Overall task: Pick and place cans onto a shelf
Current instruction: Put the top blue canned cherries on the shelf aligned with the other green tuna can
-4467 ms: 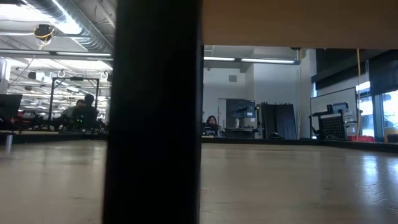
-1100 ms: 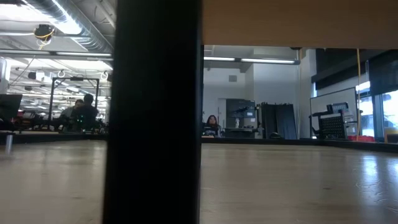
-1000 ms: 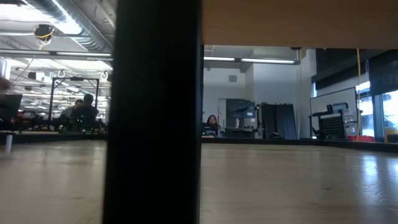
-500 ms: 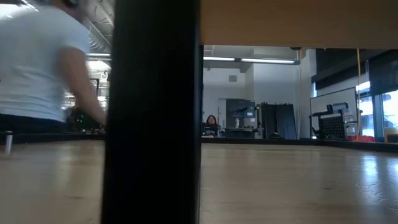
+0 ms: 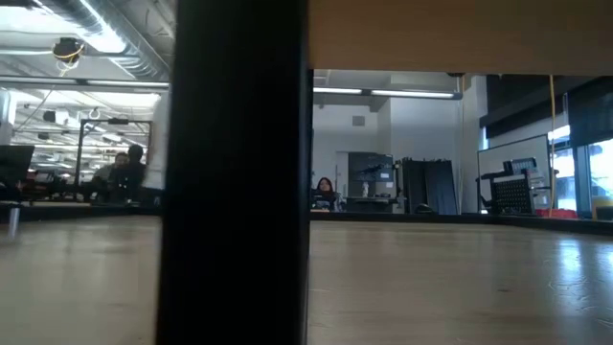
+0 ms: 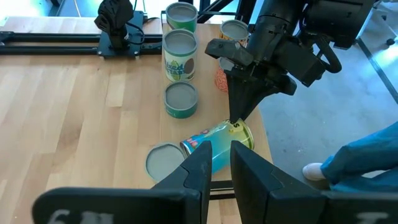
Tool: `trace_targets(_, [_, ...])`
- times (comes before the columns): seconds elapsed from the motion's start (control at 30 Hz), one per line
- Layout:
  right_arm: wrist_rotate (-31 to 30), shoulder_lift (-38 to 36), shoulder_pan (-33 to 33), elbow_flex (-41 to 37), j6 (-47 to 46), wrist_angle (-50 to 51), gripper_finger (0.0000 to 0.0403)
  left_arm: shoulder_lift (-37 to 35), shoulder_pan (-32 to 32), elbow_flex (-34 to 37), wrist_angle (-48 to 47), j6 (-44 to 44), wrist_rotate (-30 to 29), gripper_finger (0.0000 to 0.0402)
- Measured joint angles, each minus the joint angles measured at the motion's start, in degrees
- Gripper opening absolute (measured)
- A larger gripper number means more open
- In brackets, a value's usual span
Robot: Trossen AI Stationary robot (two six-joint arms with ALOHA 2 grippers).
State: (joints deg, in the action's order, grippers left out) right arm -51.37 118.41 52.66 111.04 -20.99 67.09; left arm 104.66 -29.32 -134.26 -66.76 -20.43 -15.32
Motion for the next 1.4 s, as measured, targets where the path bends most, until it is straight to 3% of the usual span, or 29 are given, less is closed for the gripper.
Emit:
trace_targets(0.37, [0.07,0.00,0.00,0.00,-2.19,0.00,0.0040,0.00,0.00,0.00,0.00,0.00,-0.01,0.0051])
trace_targets(1.4, [0.02,0.00,0.02,0.00,-4.31,0.04,0.0022,0.00,-0.01,0.00,0.00,0.00,0.00,0.0051])
